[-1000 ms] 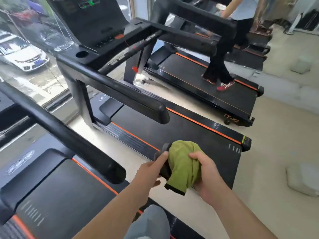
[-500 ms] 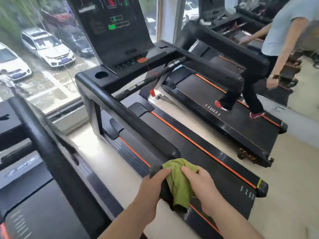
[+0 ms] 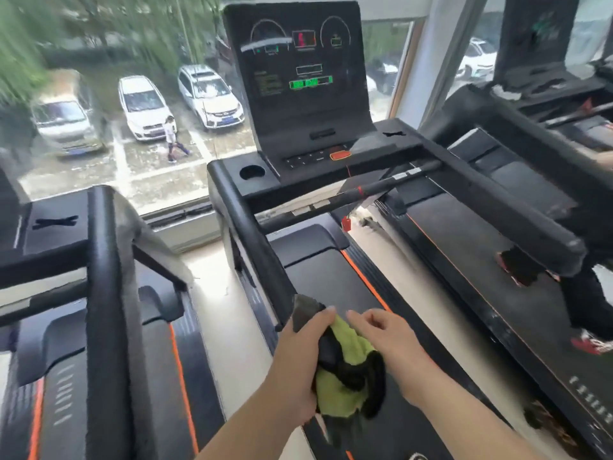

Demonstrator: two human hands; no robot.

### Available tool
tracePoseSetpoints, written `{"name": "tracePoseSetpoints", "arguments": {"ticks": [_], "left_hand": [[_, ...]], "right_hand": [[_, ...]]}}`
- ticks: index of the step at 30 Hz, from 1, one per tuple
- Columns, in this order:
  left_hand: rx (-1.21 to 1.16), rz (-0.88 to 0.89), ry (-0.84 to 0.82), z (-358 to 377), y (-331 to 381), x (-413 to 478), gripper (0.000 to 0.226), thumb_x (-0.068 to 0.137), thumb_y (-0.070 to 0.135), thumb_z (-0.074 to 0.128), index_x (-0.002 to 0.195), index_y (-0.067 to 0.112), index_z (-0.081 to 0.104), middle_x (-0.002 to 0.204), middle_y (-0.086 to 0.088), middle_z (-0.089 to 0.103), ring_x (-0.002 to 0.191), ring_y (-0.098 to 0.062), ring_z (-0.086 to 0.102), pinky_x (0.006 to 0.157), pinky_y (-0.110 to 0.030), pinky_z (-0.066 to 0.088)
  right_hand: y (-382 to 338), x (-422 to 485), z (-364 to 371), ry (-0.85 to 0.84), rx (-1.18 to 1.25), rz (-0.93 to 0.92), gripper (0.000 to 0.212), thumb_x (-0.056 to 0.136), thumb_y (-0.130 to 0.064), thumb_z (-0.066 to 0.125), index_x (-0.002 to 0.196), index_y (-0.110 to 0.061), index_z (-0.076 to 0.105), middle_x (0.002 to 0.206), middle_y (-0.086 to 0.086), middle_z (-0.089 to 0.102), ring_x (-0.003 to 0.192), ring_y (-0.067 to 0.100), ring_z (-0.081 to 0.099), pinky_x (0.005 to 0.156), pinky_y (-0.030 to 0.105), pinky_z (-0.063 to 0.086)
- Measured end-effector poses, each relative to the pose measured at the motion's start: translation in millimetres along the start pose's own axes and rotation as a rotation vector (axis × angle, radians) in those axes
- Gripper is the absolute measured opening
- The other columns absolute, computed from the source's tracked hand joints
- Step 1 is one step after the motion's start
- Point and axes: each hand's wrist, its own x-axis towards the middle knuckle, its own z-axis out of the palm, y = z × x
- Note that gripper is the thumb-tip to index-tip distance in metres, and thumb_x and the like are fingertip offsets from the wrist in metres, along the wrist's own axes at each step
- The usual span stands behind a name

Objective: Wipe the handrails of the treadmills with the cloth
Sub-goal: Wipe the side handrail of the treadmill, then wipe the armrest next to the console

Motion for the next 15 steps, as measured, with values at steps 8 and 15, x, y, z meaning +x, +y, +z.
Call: {"name": "tracePoseSetpoints", "arguments": {"ticks": [8, 15], "left_hand": [[-0.113, 0.132, 0.209, 137, -23, 97, 0.033, 0.096, 0.028, 0.071, 0.119, 0.005, 0.068, 0.108, -0.023, 0.076, 0.098, -0.039, 0.074, 0.083, -0.048, 0.061], [-0.08, 0.17, 0.217, 205, -9, 130, 0.027, 0.093, 0.018, 0.069, 0.119, 0.01, 0.072, 0.114, -0.021, 0.075, 0.109, -0.041, 0.07, 0.094, -0.053, 0.056]], "right_hand": [[-6, 113, -127, -0.372, 0.08, -0.072, 0.062, 0.086, -0.056, 0.076, 0.103, 0.001, 0.06, 0.082, -0.003, 0.064, 0.077, 0.012, 0.064, 0.08, 0.034, 0.05], [-33, 183, -184, -0.415, 0.025, -0.16, 0.032, 0.096, -0.042, 0.069, 0.08, -0.018, 0.056, 0.069, -0.008, 0.058, 0.067, 0.011, 0.055, 0.069, 0.03, 0.044]]}}
